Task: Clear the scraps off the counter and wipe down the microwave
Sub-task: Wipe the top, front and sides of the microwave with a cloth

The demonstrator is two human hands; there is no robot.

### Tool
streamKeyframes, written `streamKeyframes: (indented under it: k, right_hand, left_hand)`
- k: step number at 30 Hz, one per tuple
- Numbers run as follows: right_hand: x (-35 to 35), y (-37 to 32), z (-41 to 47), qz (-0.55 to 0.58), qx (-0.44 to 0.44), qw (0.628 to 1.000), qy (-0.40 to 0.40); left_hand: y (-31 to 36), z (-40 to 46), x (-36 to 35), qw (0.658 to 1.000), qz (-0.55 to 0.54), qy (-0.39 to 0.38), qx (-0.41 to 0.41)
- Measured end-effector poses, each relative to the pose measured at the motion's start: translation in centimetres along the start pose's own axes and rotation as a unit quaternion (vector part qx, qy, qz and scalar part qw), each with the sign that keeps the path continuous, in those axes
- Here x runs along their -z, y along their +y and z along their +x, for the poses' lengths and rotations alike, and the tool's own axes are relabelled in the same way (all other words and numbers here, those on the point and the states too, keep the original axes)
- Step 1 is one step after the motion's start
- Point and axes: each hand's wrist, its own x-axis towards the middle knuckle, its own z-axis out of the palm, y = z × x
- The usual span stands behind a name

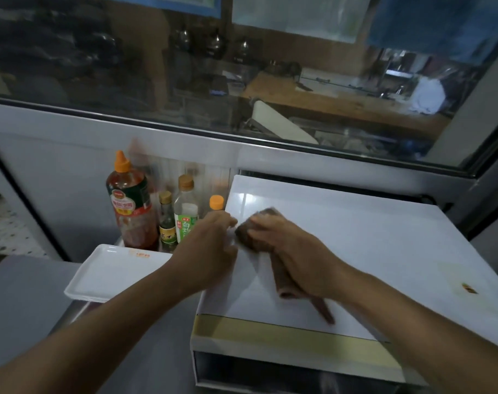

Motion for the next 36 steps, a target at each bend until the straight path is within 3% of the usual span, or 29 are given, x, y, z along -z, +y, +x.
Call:
streamKeyframes:
  k: [4, 11, 16, 19, 22, 25, 28, 32, 36]
  right_hand:
    - [0.9, 1.0, -2.6, -0.004, 0.041, 0.999, -0.015]
    - [4.4, 8.7, 1.2, -0.028, -0.168, 0.985, 0.019]
    - [4.0, 4.0, -5.6, -0.093, -0.023, 0.995, 0.000]
    - [5.6, 4.2, -10.1, -0.078, -0.023, 0.997, -0.009]
    - [8.4, 8.5, -10.3, -0.066, -0.016, 0.998, -0.011]
    - [10.4, 13.9, -9.3, -0.078, -0.116, 0.990, 0.026]
    - [10.2, 14.5, -9.1, -0.102, -0.169, 0.979, 0.039]
    - [9.7, 9.8, -12.9, -0.076, -0.012, 0.997, 0.019]
    - [11.1, 9.7, -16.5, -0.009, 0.025, 0.999, -0.019]
  left_hand:
    - [0.3, 0.5, -0.7, 0.999, 0.049, 0.000, 0.012]
    - [2.3, 1.3, -1.2, 0.984, 0.164, -0.006, 0.063]
    - [5.2, 2.1, -3.3, 0.989, 0.147, -0.021, 0.021]
    - [7.1, 3.0, -5.0, 0.989, 0.145, -0.030, 0.009]
    - [8.7, 3.5, -6.5, 0.991, 0.127, -0.028, 0.005]
    - [9.6, 3.5, -7.2, 0.991, 0.131, -0.019, 0.022]
    - [10.6, 3.7, -7.3, 0.986, 0.157, -0.016, 0.046]
    - [13.0, 4.1, -8.7, 0.987, 0.156, -0.020, 0.024]
    - [15.6, 4.8, -11.1, 0.989, 0.144, -0.036, -0.011]
